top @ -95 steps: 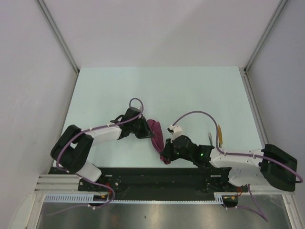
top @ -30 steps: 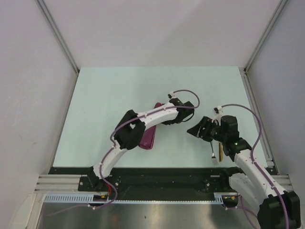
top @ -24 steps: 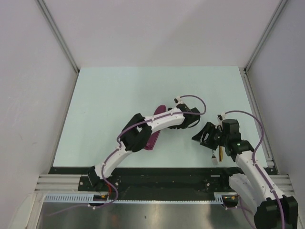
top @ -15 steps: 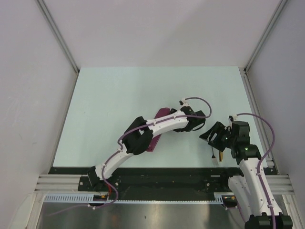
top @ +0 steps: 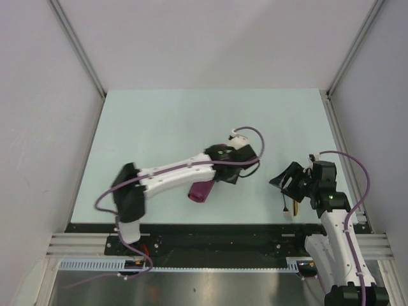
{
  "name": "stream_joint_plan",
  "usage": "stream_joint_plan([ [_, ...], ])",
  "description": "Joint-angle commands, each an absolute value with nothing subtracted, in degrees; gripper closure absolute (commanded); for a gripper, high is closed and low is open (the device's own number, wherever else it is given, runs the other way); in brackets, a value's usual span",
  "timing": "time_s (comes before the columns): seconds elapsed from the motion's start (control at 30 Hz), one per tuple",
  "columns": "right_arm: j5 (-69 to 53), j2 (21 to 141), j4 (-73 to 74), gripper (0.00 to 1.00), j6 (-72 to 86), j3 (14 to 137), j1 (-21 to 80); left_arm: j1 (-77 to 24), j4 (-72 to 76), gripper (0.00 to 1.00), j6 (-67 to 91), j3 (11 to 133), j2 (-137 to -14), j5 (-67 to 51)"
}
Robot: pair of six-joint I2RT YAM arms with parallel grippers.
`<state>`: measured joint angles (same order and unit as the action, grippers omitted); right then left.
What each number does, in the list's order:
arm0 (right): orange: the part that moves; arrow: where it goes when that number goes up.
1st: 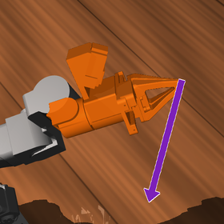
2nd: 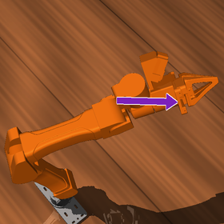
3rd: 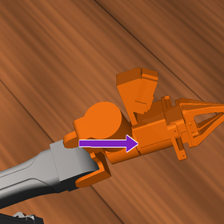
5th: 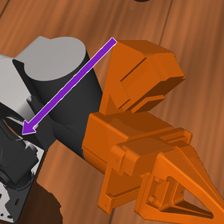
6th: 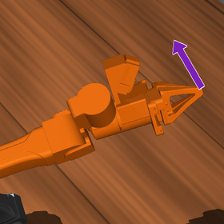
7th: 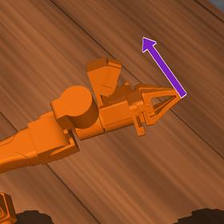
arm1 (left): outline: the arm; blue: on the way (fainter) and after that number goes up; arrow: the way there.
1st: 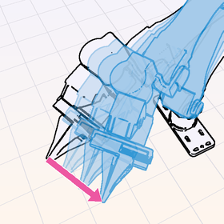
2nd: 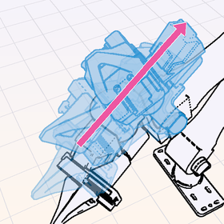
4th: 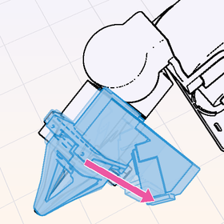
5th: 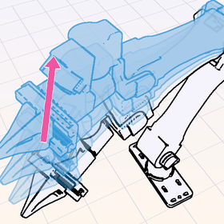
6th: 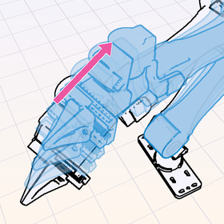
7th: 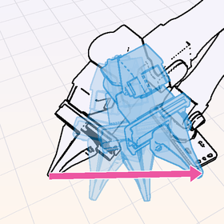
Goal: Fold the napkin into a case and place the utensils inside
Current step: Turn over the smaller rectangle folded napkin at the center of the board, then rotate the smaller rectangle-folded napkin at the center of the board.
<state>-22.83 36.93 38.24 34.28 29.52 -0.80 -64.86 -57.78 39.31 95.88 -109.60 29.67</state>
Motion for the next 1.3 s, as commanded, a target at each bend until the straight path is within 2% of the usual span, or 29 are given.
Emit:
stream_joint_plan([
  [0.0,-27.57,39.54,30.7,0.29,32.35,30.33,-1.06,-60.83,-45.38,0.6,37.09,81.86,-93.28,20.16],
  [0.07,-30.92,44.63,22.91,0.31,31.03,29.8,-0.18,-57.49,-37.73,0.72,36.83,72.28,-86.7,15.23],
  [0.2,-33.65,57.28,9.35,0.32,30.32,32.68,7.45,-50.12,-24.55,0.84,36.21,59.61,-80.78,3.89],
  [0.23,-34.79,60.0,3.66,0.34,30.84,33.57,9.04,-49.23,-21.39,0.9,36.04,56.54,-80.25,1.95],
  [0.3,-36.12,69.23,-1.99,0.37,31.9,37.94,13.24,-47.39,-18.91,0.96,34.99,53.46,-79.37,1.41],
  [0.33,-37.43,72.82,-5.41,0.43,32.25,40.06,14.49,-46.68,-16.98,1.0,34.72,52.57,-79.37,0.54],
  [0.53,-42.61,94.37,-15.02,0.68,34.71,55.33,20.91,-44.56,-8.36,1.0,35.59,46.33,-79.8,-5.88],
  [0.63,-46.04,102.9,-18.09,0.77,36.9,61.67,21.53,-44.56,-4.93,1.0,36.73,43.6,-80.86,-8.7],
  [0.83,-50.61,113.62,-20.99,0.82,38.58,67.32,21.01,-44.56,1.56,1.0,39.02,37.01,-82.52,-11.25],
  [1.27,-53.09,122.6,-30.41,0.89,41.13,63.11,16.88,-48.51,8.96,1.0,43.06,33.49,-87.54,-15.2],
])
